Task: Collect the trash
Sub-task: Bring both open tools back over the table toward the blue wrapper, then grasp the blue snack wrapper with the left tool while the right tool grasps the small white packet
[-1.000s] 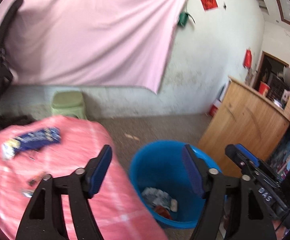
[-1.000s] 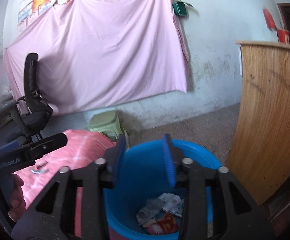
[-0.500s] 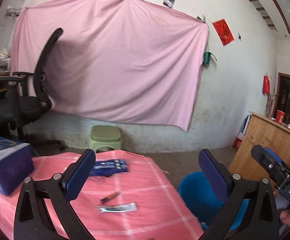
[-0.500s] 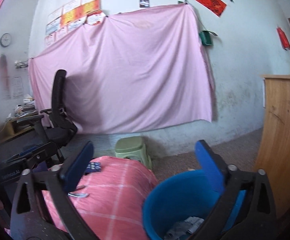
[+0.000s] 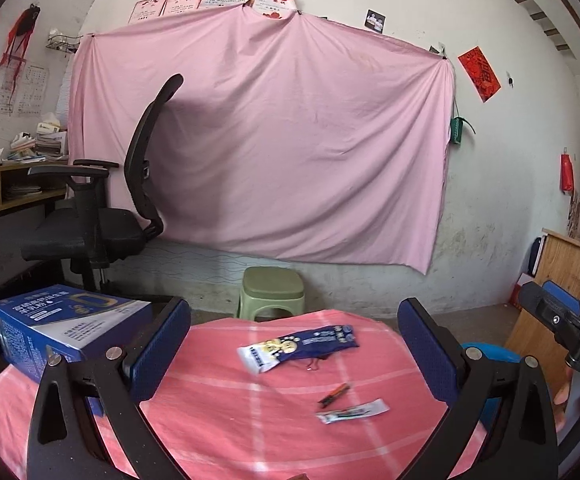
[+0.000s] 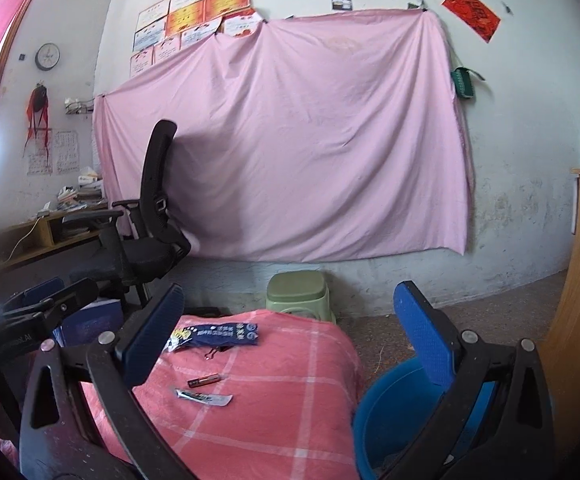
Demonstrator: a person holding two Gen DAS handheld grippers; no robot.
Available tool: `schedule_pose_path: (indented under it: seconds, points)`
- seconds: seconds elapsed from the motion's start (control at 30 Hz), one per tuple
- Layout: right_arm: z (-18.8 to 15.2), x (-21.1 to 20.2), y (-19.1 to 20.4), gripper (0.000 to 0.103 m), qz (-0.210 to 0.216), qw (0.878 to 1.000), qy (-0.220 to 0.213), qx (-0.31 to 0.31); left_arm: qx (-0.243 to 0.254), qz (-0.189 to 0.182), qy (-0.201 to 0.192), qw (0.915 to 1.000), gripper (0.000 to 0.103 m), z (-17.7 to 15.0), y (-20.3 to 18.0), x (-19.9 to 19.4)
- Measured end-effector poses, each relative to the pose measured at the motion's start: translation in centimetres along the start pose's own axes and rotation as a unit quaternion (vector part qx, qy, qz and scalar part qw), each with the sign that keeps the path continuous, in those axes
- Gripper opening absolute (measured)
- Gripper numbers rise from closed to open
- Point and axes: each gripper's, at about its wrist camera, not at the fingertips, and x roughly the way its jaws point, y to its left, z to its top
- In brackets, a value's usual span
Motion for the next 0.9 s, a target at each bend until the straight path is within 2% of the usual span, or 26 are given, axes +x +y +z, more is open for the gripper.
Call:
schedule_pose_path:
  seconds: [0.3,0.43,0.63,0.67,0.77,0.9]
  points:
    - [-2.1,4.3,2.7,0.103,0.026,0.996,0.08,-0.033,0.032,0.001,0.029,0.9991,0.102,-1.8,2.9,1.5]
    - [-3.4,6.4,3.2,0.103,0.031,0.989,0.136,-0.041,0.041,-0.001,0.057,0.9975,0.102,-2.6,3.5,2.9]
    - [-4.5,8.2,3.5,0.103,0.053,0.978,0.195,-0.045,0.039,0.005,0.111,0.9931,0.101,-3.7,4.0,5.3]
    - [-4.7,8.5,3.7,0.101,0.06,0.976,0.206,-0.047,0.034,0.002,0.124,0.9917,0.101,-3.8,4.2,5.8]
    - [-5.3,9.2,4.1,0.088,0.078,0.966,0.242,-0.054,0.027,-0.005,0.148,0.9886,0.101,-4.3,4.4,6.8]
    - [-6.1,10.2,5.0,0.08,0.102,0.951,0.282,-0.07,0.018,-0.007,0.179,0.9837,0.098,-4.7,4.6,7.9]
